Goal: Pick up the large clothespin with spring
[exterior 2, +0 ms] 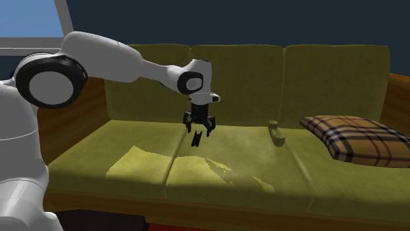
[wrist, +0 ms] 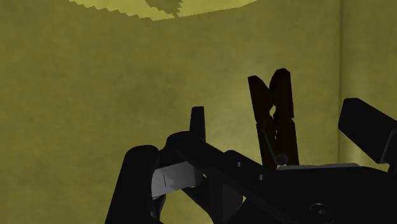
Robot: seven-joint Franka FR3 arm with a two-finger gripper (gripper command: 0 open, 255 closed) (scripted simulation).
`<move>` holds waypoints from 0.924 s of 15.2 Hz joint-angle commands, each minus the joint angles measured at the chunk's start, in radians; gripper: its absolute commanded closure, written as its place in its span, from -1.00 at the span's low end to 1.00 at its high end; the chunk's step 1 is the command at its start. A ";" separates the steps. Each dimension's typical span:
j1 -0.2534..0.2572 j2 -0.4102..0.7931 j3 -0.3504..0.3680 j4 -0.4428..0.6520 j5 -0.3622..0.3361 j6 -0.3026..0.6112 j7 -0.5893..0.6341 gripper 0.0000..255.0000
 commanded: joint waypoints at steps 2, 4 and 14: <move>0.037 0.075 0.027 0.074 -0.031 0.009 -0.029 -1.00; 0.062 0.123 0.043 0.124 -0.054 0.011 -0.047 -1.00; 0.074 0.168 0.045 0.079 -0.071 0.103 -0.053 -1.00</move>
